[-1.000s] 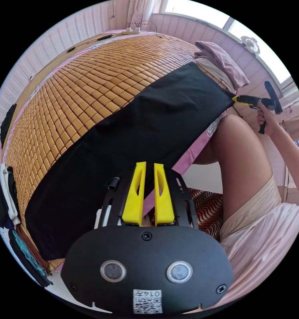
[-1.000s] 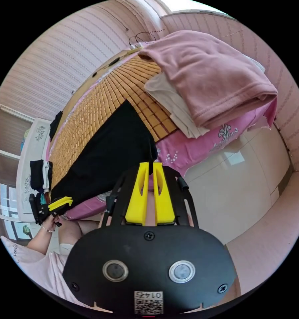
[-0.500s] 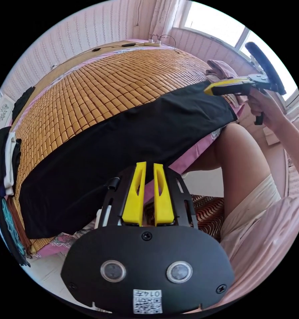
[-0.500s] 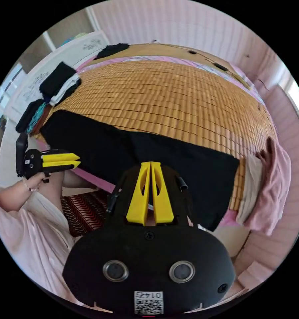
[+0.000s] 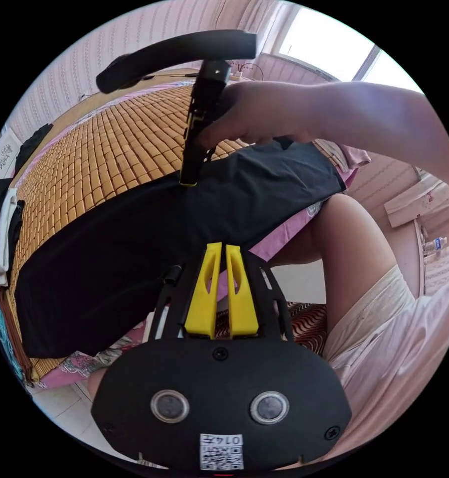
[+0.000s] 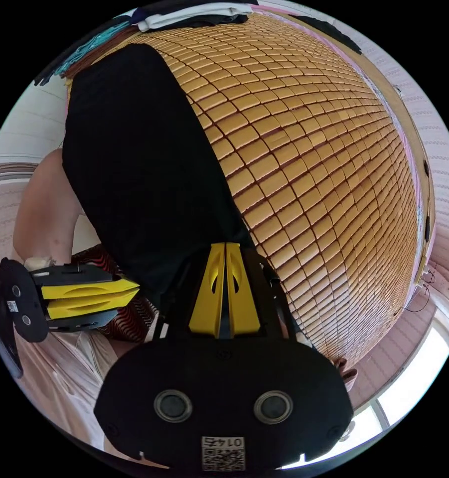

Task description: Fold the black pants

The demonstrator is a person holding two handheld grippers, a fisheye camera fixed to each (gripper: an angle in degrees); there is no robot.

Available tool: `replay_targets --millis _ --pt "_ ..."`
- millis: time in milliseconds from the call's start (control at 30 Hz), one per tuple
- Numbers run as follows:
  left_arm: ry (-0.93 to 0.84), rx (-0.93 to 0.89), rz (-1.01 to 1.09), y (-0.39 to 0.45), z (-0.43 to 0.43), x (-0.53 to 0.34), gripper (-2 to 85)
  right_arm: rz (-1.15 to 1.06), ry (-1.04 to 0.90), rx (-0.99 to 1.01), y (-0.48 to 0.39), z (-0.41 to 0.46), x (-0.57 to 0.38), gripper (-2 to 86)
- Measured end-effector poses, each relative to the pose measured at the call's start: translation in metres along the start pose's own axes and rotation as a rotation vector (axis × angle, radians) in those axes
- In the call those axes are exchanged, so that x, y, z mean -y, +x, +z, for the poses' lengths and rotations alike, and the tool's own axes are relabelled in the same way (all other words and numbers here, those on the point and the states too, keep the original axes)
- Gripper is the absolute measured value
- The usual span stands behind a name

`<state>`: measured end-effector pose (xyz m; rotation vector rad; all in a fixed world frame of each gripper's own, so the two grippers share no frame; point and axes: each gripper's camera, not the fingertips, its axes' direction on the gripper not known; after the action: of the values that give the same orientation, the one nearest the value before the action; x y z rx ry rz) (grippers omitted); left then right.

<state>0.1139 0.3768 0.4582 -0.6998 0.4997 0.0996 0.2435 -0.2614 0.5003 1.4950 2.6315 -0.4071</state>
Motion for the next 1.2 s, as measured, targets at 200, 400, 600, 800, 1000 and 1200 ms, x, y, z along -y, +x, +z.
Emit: replay_targets --millis 200,400,600,800,1000,1200 --pt "-0.062 0.003 0.068 0.007 0.019 -0.001 -1.0 -0.020 0.021 -0.055 0.005 -0.006 0.019 -0.7" --pt "-0.060 0.030 0.104 0.011 0.007 -0.011 -1.0 -0.054 -0.013 -0.015 0.013 -0.013 0.028 -0.7" --pt "-0.048 -0.008 0.080 0.008 0.002 -0.024 -1.0 -0.017 -0.021 0.021 0.023 -0.005 0.020 -0.6" --pt "-0.025 0.023 0.084 0.017 -0.002 -0.033 -0.8 0.021 0.009 0.030 0.032 0.008 -0.004 -0.5" --pt "0.034 0.007 0.151 0.034 -0.027 -0.041 1.8 0.338 0.340 0.291 0.077 0.004 -0.137 -0.4" --pt "0.072 -0.032 0.270 0.066 -0.041 -0.028 7.7 0.971 0.513 0.331 0.108 0.064 -0.389 6.1"
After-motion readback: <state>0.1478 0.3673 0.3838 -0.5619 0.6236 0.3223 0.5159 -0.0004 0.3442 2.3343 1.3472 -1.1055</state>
